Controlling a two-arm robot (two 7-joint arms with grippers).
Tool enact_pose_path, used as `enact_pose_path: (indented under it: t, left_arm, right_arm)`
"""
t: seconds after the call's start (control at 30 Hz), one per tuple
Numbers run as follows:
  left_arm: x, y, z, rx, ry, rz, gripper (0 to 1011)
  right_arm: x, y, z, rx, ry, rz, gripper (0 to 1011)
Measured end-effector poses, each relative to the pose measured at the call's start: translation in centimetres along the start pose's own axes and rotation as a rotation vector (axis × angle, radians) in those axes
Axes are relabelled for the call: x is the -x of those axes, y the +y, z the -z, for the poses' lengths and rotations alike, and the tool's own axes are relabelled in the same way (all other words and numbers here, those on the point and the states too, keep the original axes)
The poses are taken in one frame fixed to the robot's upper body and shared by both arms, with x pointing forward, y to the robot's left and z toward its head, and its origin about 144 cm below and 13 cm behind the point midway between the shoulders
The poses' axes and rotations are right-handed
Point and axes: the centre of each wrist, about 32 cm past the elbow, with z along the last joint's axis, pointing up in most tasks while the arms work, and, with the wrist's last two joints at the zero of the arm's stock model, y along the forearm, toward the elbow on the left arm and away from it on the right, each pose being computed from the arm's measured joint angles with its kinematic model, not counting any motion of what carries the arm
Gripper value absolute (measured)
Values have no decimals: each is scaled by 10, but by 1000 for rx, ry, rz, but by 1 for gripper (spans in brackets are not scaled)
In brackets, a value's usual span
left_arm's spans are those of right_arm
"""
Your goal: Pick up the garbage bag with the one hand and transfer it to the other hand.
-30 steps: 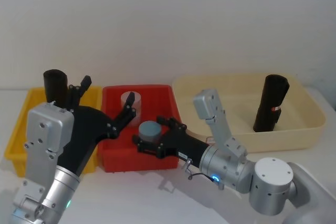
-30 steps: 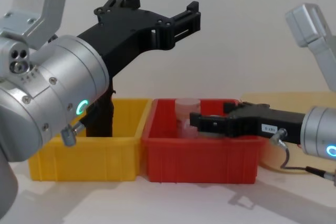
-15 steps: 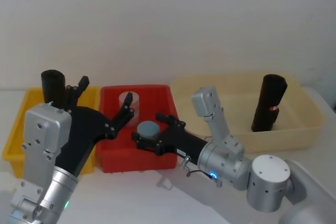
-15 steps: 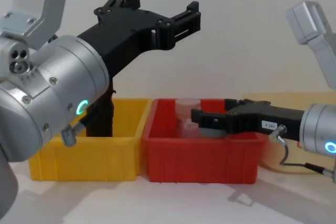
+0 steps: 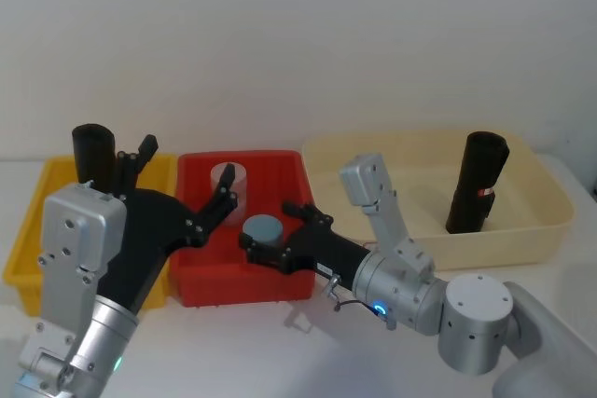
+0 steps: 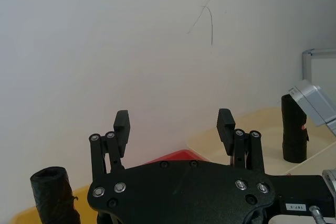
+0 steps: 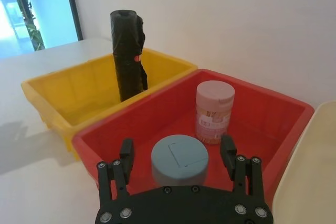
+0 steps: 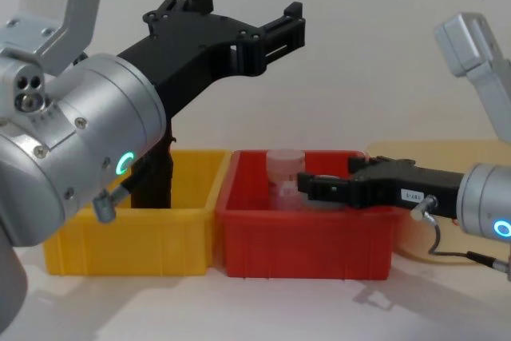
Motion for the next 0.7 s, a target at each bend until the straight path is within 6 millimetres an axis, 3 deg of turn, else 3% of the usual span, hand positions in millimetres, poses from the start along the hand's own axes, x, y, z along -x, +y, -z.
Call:
enact_pose_path:
  t: [0.7]
  left_arm:
    - [0, 0, 0, 0, 0, 0, 1000]
  right_arm:
    - [3, 1, 4, 21, 8, -13, 1004]
